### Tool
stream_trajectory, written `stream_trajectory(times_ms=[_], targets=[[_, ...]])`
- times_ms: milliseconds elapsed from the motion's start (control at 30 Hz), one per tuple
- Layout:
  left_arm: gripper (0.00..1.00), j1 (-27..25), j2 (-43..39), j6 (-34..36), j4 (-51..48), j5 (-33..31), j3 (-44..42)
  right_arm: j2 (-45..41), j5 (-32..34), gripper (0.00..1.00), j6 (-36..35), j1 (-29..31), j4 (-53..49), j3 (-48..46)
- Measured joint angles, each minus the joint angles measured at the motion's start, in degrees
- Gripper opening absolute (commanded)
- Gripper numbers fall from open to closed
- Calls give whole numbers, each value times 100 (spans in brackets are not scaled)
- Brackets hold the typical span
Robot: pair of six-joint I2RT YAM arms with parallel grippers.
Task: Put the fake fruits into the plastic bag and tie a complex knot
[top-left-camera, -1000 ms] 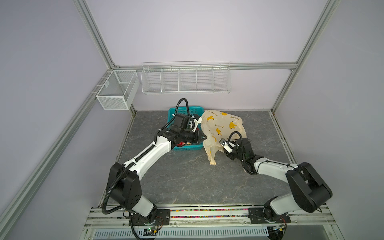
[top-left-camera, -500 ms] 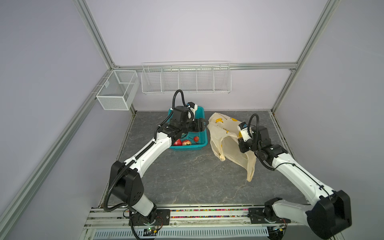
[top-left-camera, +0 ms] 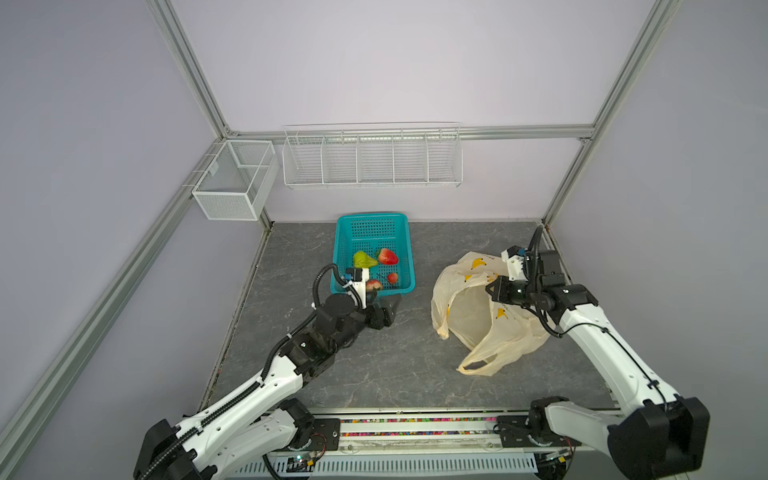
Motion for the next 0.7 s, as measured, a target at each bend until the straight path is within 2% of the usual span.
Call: stream_trajectory(times_ms=[167, 300, 433, 533, 700], targets=[[82, -605, -17, -31, 645, -31, -1075, 0, -315, 6, 658, -74, 531, -11], [84, -1016, 509, 269, 1327, -173, -1174, 33, -562, 7, 868, -94, 754, -11], [85, -1064, 1318, 761, 1718, -396, -922, 164, -855, 7, 833, -101, 748, -9], [86, -1064, 1950, 1263, 1904, -632, -428, 254, -1038, 8, 680, -101, 623, -2], [86, -1064, 2542, 1838, 2194, -826, 297, 282, -1250, 8, 514, -101, 494, 2]])
